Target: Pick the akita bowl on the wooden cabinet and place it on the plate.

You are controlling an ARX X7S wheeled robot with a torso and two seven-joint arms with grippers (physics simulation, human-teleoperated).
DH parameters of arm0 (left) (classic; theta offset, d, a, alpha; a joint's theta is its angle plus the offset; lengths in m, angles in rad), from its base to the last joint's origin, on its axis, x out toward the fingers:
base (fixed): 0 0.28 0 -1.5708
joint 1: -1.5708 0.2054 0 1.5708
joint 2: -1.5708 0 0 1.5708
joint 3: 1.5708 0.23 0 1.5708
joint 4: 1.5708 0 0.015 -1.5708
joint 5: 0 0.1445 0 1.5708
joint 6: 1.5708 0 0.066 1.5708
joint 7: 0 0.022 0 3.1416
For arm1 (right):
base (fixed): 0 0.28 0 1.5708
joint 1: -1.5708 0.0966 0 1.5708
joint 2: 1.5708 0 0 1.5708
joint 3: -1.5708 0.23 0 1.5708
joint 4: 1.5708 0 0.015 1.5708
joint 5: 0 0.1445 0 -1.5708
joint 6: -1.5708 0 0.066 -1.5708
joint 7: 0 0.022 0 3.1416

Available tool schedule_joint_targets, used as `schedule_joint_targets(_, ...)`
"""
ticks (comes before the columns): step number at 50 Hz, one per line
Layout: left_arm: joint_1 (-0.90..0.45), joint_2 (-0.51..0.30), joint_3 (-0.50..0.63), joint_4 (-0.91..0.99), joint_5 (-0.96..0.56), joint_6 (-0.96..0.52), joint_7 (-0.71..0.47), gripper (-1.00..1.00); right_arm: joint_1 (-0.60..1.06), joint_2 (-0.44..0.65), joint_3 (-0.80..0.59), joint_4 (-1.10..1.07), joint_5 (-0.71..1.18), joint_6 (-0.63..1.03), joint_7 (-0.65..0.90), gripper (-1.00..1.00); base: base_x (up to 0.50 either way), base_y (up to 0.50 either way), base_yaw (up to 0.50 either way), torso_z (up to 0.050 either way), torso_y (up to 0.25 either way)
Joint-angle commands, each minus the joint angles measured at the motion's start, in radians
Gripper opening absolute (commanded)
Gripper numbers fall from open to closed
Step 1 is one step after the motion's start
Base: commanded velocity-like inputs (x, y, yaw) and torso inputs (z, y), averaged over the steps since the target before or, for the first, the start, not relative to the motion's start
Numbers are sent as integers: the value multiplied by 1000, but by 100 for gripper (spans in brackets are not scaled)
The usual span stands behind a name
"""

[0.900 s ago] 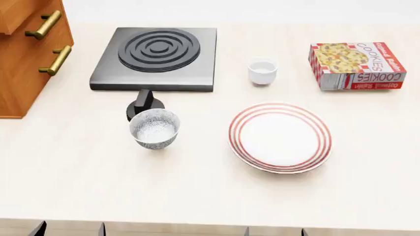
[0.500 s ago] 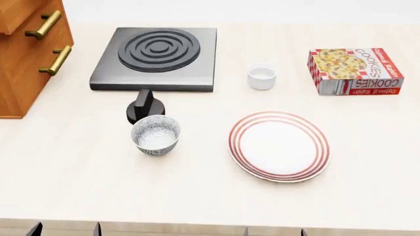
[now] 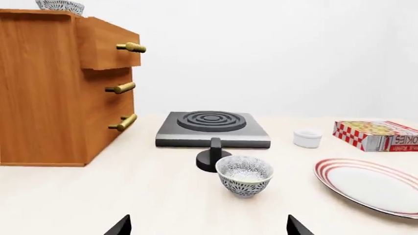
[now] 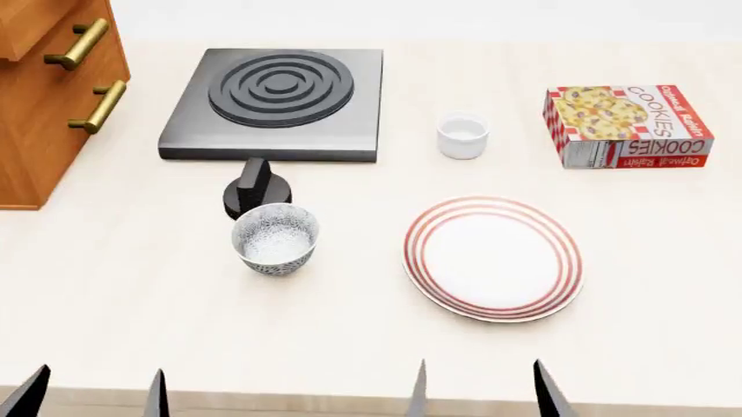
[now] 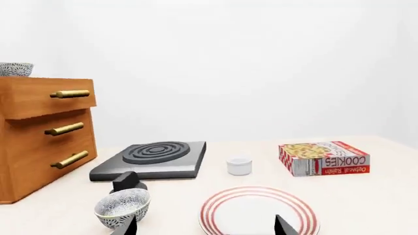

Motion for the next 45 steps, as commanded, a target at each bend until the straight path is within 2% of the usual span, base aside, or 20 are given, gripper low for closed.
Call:
schedule_joint_targets(1,21,-23,21,186,-21,-103,-25,100,-35,35,-15,-264,53,94,22,100,0,0,0,0,0)
schedule_joint_targets(3,14,-17,17,218,-20,-156,-51,100,-38,43,-29,-314,43,114,29,100,0,0,0,0,0)
schedule_joint_targets(7,13,-21,13,235,-41,-172,-53,100,-36,53,-45,-353,21,140,43,100,0,0,0,0,0)
schedule_joint_targets(14,28,-33,26,251,-35,-130,-56,100,-38,67,-54,-376,24,152,48,100,0,0,0,3,0)
schedule_joint_targets(22,23,-43,41,235,-23,-122,-65,100,-43,73,-53,-381,71,143,36,100,0,0,0,48,0)
schedule_joint_targets(45,16,-61,61,246,-31,-144,-94,100,-33,72,-52,-380,41,135,102,100,0,0,0,50,0)
